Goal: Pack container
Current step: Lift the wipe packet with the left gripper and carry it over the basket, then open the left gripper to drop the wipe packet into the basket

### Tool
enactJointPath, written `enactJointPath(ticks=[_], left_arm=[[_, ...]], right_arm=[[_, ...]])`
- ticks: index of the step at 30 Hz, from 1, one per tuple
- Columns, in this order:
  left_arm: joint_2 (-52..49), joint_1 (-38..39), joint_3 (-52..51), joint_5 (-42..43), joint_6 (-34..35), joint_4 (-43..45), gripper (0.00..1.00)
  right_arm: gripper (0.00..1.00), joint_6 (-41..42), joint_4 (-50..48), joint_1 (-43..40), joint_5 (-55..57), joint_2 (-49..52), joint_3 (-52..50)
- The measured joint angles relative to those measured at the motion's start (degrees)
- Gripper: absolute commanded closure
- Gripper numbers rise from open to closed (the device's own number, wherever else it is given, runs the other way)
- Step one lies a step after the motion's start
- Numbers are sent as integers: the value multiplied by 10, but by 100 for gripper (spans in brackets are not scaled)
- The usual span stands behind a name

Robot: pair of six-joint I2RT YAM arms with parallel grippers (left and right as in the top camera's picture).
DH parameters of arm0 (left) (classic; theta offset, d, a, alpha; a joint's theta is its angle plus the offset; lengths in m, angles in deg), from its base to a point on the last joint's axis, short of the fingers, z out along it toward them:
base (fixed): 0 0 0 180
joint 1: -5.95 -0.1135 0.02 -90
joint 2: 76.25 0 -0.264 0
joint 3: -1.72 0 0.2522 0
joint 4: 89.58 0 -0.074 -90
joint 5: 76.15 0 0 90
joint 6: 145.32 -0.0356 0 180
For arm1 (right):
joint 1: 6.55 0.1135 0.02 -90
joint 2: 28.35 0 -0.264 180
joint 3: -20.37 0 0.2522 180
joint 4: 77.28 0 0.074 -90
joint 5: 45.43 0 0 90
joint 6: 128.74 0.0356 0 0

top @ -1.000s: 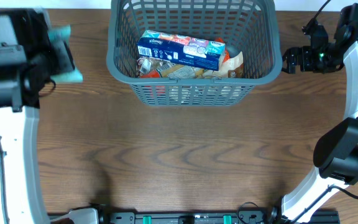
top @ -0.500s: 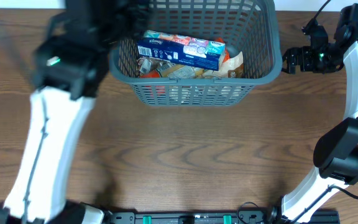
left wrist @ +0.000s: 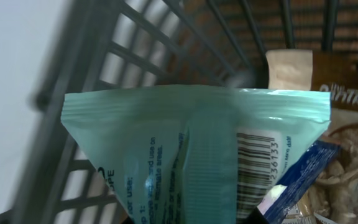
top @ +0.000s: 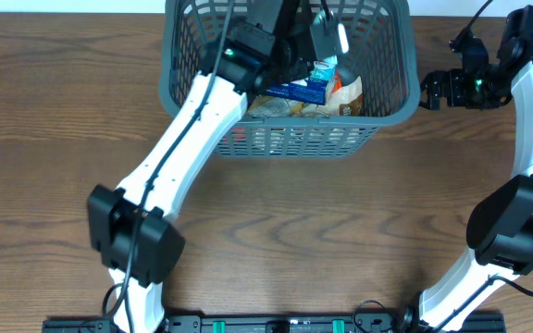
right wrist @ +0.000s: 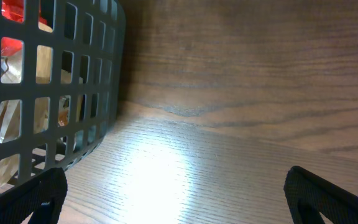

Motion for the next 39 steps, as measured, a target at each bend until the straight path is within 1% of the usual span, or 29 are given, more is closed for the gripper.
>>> enactJointPath(ticks=[8,9,10,14,19,23,28,32,36,39], left_arm=[[-12,0,0,1,-21,-15,94],[-12,0,0,1,-21,-18,64],[-12,0,0,1,-24,-22,2],[-12,-1,0,1,7,-23,2],[-11,-11,0,2,106,-33,2],[-10,-36,0,2,179,-91,2],[2,-74,0,-10,245,-200,1],[36,-112,0,-24,292,-275,1],[93,-148,0,-27,314,-306,2],[137,-172,0,-30,320,-306,2]], right_arm=[[1,0,-1,0,0,0,0],[1,0,-1,0,0,0,0],[1,0,-1,0,0,0,0],[1,0,0,0,0,0,0],[1,0,3,0,0,0,0],[1,0,4,0,0,0,0],[1,0,4,0,0,0,0],[1,0,-1,0,1,0,0],[1,0,-12,0,3,0,0],[1,0,-13,0,5,0,0]])
